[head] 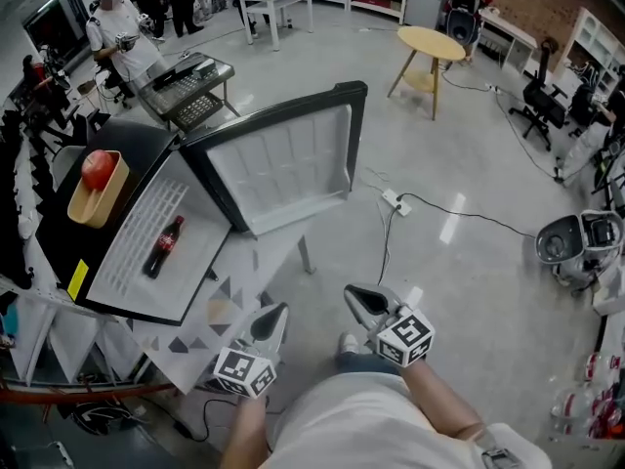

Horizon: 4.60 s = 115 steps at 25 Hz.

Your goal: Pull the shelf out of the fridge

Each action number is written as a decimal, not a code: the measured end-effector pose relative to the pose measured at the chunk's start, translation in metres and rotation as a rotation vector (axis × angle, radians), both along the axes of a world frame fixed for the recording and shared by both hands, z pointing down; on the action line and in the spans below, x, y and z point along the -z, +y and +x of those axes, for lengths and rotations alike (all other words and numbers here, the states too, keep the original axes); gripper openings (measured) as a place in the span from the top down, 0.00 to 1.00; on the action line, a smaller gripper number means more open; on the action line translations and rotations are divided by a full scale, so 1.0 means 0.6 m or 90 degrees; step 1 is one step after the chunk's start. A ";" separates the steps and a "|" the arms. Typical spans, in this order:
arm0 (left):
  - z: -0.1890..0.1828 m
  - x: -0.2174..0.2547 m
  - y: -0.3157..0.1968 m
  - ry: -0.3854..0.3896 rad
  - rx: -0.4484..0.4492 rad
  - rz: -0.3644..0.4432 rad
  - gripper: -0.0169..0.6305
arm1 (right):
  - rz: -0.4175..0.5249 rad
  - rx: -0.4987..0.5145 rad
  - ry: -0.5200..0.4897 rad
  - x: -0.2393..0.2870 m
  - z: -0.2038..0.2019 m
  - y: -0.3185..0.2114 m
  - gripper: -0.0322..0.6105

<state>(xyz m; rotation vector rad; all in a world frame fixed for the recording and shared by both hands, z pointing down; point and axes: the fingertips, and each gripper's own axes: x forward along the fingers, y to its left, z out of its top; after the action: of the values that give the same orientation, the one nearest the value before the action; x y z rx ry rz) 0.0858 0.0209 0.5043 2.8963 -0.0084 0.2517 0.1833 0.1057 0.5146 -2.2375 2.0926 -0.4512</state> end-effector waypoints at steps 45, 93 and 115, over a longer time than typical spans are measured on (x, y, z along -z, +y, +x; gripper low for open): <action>-0.075 -0.004 -0.326 0.102 0.358 -0.136 0.96 | -0.002 0.332 -0.121 0.011 -0.048 -0.422 0.94; -0.274 -0.002 -0.594 0.537 0.631 -0.508 0.72 | -0.097 0.417 -0.638 -0.004 -0.221 -0.824 0.64; -0.336 -0.017 -0.651 0.629 0.707 -0.546 0.81 | -0.093 0.371 -0.688 -0.011 -0.226 -0.846 0.86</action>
<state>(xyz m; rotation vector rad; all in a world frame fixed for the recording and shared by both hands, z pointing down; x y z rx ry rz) -0.1160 -0.3695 0.5145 1.5488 -0.9776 -1.0447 0.0475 -0.4019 0.5213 -0.8937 1.9569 -1.4460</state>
